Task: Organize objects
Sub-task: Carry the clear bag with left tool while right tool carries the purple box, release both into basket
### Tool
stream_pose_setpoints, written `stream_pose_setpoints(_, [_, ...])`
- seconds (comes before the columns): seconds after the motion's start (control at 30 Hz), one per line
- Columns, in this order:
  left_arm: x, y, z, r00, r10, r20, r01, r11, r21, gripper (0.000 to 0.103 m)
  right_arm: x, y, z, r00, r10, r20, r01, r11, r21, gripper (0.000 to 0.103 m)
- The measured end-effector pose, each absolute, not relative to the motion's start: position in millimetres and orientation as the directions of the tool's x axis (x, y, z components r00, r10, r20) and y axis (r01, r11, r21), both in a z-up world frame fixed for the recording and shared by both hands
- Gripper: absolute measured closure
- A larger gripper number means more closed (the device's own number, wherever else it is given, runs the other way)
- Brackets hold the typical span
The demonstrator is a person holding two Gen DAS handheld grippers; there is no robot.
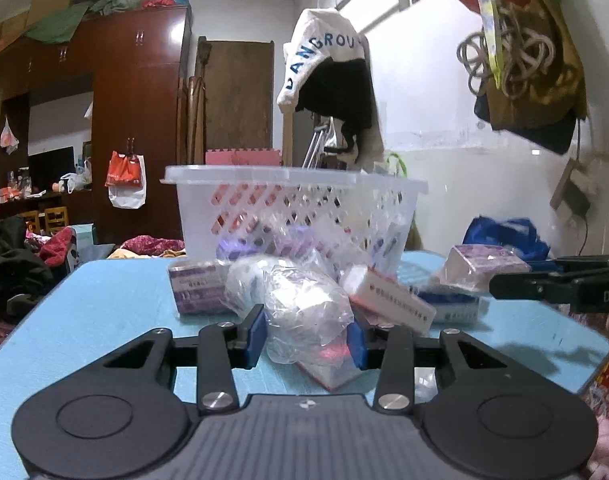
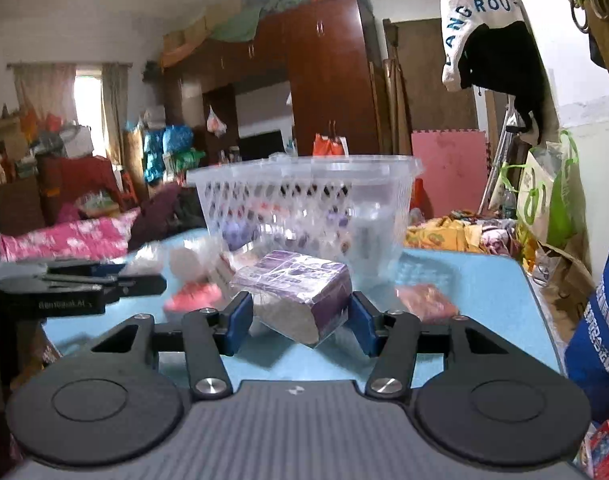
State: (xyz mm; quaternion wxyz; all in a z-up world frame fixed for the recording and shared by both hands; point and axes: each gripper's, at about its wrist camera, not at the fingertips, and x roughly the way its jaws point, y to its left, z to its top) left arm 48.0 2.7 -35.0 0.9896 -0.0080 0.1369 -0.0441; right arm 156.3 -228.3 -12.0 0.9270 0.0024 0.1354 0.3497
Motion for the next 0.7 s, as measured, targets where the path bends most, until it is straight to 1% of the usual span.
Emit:
stream_pose_setpoints(0.1, [52.6, 11.1, -13.8, 0.964, -0.108, -0.244, 0.092, 0.993, -0.080, 0.058, 165.1, -222.4, 7.9, 0.731, 0.644, -0.226, -0.644, 0.761, 0.083, 0.047])
stream_pose_setpoints(0.2, [66.4, 13.3, 13.7, 0.970, -0.111, -0.218, 0.097, 0.993, -0.074, 0.058, 178.8, -212.7, 35.5, 0.733, 0.648, -0.207, -0.650, 0.757, 0.066, 0.047])
stream_pose_setpoints(0.27, [81.5, 14.0, 33.2, 0.972, -0.107, -0.211, 0.095, 0.993, -0.066, 0.058, 191.8, -206.7, 54.2, 0.723, 0.663, -0.195, -0.660, 0.746, 0.089, 0.047])
stream_pose_setpoints(0.3, [92.6, 14.0, 43.7, 0.972, -0.091, -0.216, 0.081, 0.995, -0.058, 0.058, 202.2, -203.5, 64.1, 0.702, 0.684, -0.198, -0.674, 0.728, 0.123, 0.047])
stream_pose_setpoints(0.37, [120.8, 17.2, 64.3, 0.967, -0.088, -0.238, 0.075, 0.995, -0.066, 0.058, 221.2, -193.5, 77.8, 0.677, 0.706, -0.209, -0.688, 0.707, 0.164, 0.047])
stream_pose_setpoints(0.47, [160.7, 22.7, 81.3, 0.953, -0.076, -0.292, 0.053, 0.995, -0.088, 0.057, 249.5, -169.2, 89.9, 0.712, 0.659, -0.242, -0.653, 0.748, 0.115, 0.047])
stream_pose_setpoints(0.57, [199.8, 27.4, 84.3, 0.935, -0.017, -0.354, -0.010, 0.997, -0.074, 0.057, 273.0, -150.0, 90.4, 0.705, 0.651, -0.282, -0.654, 0.750, 0.100, 0.047])
stream_pose_setpoints(0.67, [228.8, 40.4, 77.9, 0.911, -0.029, -0.412, -0.027, 0.991, -0.128, 0.056, 287.0, -136.9, 85.1, 0.709, 0.634, -0.309, -0.648, 0.759, 0.070, 0.046])
stream_pose_setpoints(0.7, [232.9, 45.0, 75.3, 0.910, -0.023, -0.414, -0.039, 0.989, -0.141, 0.056, 293.3, -132.5, 83.1, 0.699, 0.635, -0.329, -0.652, 0.755, 0.070, 0.046])
